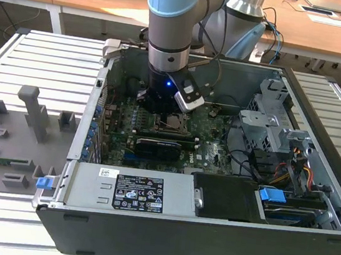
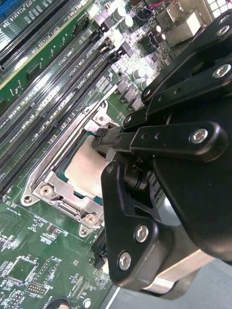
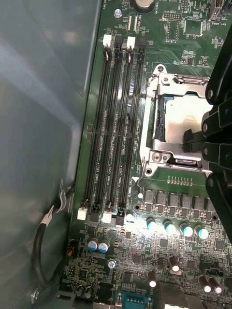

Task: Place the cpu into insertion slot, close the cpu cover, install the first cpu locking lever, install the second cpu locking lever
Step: 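Close the cpu cover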

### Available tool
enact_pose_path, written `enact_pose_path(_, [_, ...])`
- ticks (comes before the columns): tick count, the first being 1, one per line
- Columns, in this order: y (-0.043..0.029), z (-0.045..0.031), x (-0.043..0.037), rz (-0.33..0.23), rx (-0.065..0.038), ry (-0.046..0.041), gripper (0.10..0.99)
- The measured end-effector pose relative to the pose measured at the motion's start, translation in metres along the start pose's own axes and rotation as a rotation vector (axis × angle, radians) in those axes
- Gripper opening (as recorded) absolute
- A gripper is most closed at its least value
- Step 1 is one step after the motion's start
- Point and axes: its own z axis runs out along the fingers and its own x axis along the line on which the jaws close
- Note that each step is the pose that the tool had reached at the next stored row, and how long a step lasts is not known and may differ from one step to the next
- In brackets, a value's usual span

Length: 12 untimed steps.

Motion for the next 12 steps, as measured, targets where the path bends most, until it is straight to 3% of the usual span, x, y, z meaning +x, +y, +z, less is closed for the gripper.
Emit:
enact_pose_path(7, [-0.0001, -0.0006, -0.0048, 0.000, -0.001, 0.0000, 0.106])
enact_pose_path(12, [0.0005, -0.0091, -0.0058, 0.000, 0.000, 0.0004, 0.106])
